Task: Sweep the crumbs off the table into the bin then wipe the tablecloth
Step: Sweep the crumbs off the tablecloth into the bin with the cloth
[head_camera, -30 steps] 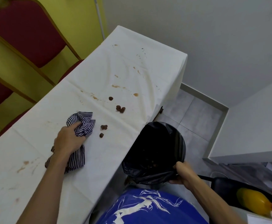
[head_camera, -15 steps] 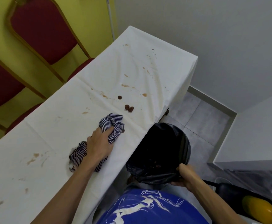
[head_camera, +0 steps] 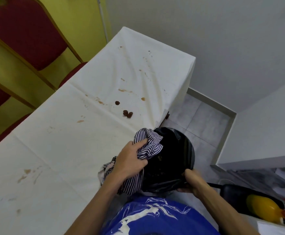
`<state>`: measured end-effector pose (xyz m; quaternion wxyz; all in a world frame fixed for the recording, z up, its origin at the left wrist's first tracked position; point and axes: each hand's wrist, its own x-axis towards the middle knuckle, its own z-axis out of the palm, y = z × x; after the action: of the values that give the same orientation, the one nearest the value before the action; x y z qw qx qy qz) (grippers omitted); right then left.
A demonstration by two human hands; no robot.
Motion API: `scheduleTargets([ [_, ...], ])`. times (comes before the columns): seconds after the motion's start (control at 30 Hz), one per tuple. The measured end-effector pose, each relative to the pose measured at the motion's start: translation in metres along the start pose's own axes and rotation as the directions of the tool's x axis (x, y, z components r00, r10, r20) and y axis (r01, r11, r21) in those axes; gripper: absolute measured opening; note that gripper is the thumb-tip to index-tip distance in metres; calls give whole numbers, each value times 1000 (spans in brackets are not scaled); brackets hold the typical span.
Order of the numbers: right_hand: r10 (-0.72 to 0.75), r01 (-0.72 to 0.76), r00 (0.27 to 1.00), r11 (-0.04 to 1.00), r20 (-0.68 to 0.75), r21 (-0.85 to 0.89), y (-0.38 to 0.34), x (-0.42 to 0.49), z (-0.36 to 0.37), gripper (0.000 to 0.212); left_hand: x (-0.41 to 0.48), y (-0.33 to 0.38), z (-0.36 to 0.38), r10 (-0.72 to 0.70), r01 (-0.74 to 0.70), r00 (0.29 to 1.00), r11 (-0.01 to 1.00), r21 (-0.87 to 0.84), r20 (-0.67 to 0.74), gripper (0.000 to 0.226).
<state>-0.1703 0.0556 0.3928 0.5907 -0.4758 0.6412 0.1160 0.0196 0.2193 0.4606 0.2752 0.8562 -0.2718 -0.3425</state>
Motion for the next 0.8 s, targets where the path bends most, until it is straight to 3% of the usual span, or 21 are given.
scheduleTargets([
  [0.1, -13, 13, 1000, 1000, 3, -7, 2, -1, -3, 26, 11, -22, -34, -30, 36, 987, 999, 35, -157, 71],
  [0.2, -12, 12, 1000, 1000, 4, -5, 5, -1, -2, 26, 23, -47, -57, -117, 168, 965, 964, 208, -235, 67],
  [0.3, -14, 14, 1000, 1000, 2, -4, 7, -2, -2, 24, 21, -53, -43, -124, 181, 974, 928, 325, -190, 65],
  [0.4, -20, 20, 1000, 1000, 10, -3, 5, -3, -2, 23, 12, -40, -11, -22, 69, 992, 925, 373, -127, 62],
  [0.47, -12, 12, 1000, 1000, 10, -2, 3, -3, -2, 24, 4, -21, 12, 40, -36, 999, 935, 352, -3, 68],
  [0.57, -5, 5, 1000, 1000, 1, -9, 2, -5, -2, 25, -7, 3, 33, 74, -113, 978, 974, 195, 195, 74],
  [0.67, -31, 31, 1000, 999, 0, -9, -1, -9, -3, 23, 5, 5, 8, 35, -22, 993, 994, -110, 114, 75],
  [0.73, -43, 43, 999, 999, -1, -4, 0, -10, -4, 23, 18, 6, -30, -6, 24, 999, 931, -365, 49, 69],
  [0.8, -44, 44, 999, 999, -4, -3, 3, -10, -4, 24, 30, 7, -70, -38, 48, 999, 788, -614, 29, 60],
])
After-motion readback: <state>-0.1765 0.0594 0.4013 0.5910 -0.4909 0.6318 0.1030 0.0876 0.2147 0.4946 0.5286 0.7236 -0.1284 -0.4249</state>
